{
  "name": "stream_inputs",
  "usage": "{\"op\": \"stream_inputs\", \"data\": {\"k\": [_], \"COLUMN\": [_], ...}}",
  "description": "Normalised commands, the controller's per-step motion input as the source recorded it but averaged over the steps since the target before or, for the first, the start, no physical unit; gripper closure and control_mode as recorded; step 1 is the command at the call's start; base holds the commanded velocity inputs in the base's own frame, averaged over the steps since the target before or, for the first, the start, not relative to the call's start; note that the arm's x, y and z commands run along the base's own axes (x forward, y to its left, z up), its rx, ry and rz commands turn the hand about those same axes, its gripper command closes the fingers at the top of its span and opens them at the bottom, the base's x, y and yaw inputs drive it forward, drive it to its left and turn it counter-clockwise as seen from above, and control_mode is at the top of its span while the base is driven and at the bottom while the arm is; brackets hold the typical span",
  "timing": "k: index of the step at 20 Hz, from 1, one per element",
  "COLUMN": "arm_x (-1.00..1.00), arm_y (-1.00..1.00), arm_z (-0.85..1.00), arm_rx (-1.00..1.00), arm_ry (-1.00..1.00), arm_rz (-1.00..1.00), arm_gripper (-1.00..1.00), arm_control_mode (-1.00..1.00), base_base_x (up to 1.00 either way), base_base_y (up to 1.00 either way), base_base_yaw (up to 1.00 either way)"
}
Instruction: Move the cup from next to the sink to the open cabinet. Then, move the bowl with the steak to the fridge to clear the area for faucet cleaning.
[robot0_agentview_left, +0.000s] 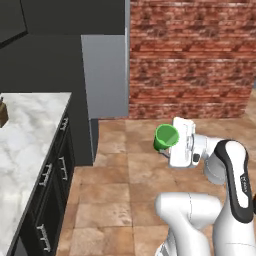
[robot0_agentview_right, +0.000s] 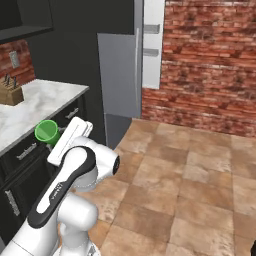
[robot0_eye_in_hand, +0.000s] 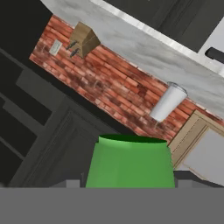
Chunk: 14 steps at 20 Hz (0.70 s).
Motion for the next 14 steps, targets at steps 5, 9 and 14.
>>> {"op": "stream_inputs", "data": {"k": [5,9,14], "arm_x": [0.0,0.0,0.0], "arm_y": [0.0,0.0,0.0], "arm_z": [0.0,0.0,0.0], "arm_rx": [0.0,0.0,0.0], "arm_ry": [0.0,0.0,0.0], "arm_rz": [0.0,0.0,0.0], "arm_gripper": [1.0,1.0,1.0], "arm_control_mode": [1.0,1.0,1.0], "base_base_x": [1.0,1.0,1.0], "base_base_y": [0.31,0.31,0.32], "base_base_yaw": [0.29,0.32,0.33]}}
